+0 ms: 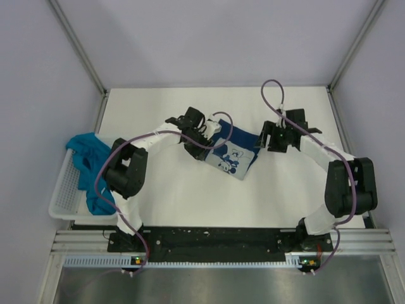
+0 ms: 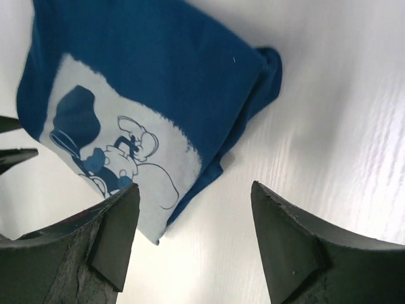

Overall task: Fold and stack the t-shirts
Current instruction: Smooth out wrinkles on the folded tshirt, then put the neatly folded tshirt into the corner of the board with the right arm

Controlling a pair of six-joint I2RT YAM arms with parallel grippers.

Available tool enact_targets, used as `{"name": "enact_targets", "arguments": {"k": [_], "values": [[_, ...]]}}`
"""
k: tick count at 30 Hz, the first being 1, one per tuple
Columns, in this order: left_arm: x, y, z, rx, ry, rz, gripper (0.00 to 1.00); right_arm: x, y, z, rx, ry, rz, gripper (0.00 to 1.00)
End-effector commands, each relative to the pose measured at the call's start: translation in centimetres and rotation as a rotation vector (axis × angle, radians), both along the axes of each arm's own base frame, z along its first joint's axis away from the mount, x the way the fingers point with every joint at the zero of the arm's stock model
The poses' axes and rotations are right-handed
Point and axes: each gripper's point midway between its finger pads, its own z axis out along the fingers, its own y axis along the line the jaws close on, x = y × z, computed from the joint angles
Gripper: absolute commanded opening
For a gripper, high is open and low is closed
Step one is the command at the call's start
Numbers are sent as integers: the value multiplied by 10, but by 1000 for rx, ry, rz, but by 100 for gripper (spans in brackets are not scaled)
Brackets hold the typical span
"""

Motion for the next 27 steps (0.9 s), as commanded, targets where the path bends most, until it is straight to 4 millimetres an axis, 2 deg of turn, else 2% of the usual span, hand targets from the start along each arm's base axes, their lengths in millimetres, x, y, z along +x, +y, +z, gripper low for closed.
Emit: {"name": "enact_targets", "arguments": {"k": [1, 4, 7, 8, 11, 14, 16, 19, 21, 23, 27], "values": [[25, -6, -12, -16, -73, 38, 44, -7, 15, -18, 147, 40, -52, 70], [17, -9, -20, -35, -40, 27, 34, 1, 21, -32, 201, 47, -81, 69], [5, -10, -25, -52, -3, 7, 2, 6, 31, -47, 266, 86, -83, 66], [0, -10, -26, -56, 10, -1, 0, 6, 32, -54, 275, 110, -88, 65], [-16, -10, -28, -78, 60, -23, 0, 15, 36, -62, 309, 113, -104, 57], [-34, -13, -29, -101, 113, -46, 0, 19, 43, -65, 364, 125, -99, 36], [-42, -14, -31, -104, 137, -56, 0, 20, 44, -69, 380, 139, -102, 26], [-47, -8, -31, -73, 152, -64, 0, 27, 37, -67, 381, 126, -115, 11], [-51, -1, -23, -54, 144, -78, 0, 31, 30, -65, 369, 117, -117, 3], [-52, 6, -13, -41, 114, -90, 7, 36, 20, -63, 351, 111, -111, 0], [-51, 18, 11, -19, 26, -117, 36, 43, -3, -63, 267, 141, -72, 0]]}}
